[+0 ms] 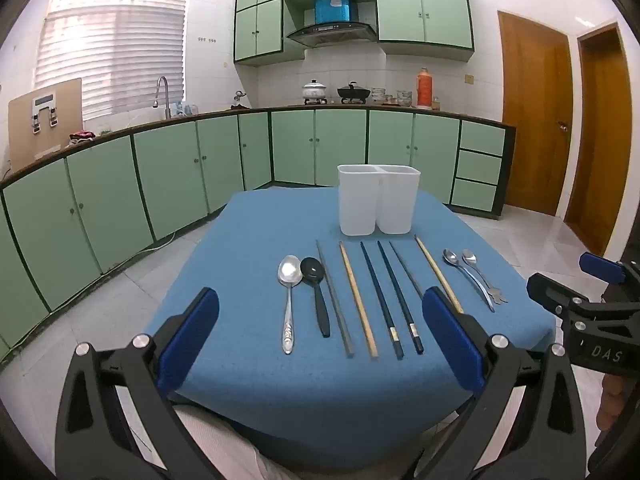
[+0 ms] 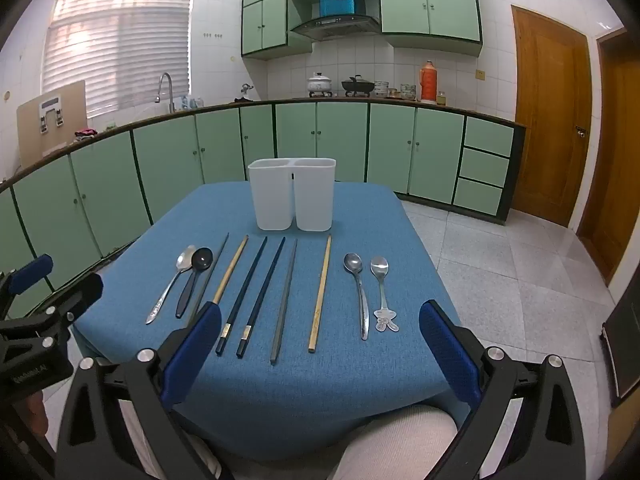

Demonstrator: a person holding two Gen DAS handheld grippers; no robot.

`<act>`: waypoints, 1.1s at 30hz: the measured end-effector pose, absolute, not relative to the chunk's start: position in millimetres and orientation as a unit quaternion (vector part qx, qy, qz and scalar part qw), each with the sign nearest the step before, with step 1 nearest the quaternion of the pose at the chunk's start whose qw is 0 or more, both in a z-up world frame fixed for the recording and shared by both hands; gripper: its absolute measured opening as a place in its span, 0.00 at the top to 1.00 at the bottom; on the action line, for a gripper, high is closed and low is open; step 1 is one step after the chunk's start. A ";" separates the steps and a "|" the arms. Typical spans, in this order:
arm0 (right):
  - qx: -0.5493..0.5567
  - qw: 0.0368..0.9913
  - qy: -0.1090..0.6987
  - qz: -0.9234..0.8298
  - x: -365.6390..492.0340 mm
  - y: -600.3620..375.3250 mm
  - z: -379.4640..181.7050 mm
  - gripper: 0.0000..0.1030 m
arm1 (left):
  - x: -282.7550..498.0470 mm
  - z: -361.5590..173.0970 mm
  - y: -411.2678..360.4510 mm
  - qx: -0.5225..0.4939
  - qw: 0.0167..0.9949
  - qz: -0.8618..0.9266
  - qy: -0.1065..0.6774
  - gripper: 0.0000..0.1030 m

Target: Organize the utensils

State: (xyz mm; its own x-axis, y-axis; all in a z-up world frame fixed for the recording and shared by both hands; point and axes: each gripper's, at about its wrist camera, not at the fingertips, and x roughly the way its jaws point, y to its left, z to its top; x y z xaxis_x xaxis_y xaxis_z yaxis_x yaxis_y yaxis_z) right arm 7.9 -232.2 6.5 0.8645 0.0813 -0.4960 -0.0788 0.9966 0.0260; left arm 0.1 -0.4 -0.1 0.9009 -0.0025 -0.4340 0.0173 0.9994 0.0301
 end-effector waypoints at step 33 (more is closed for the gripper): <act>0.000 0.966 0.257 0.041 7.2 -231.9 7.3 0.06 | -2.2 1.7 10.6 0.010 0.975 -0.002 0.222 0.05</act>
State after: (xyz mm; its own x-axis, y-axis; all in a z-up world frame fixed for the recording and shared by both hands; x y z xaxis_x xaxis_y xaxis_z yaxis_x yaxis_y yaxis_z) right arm 7.2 -231.9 7.3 0.8648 0.0782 -0.4960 -0.0782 0.9967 0.0208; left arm -2.2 10.6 1.7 0.9015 -0.0001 -0.4328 0.0088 0.9998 0.0182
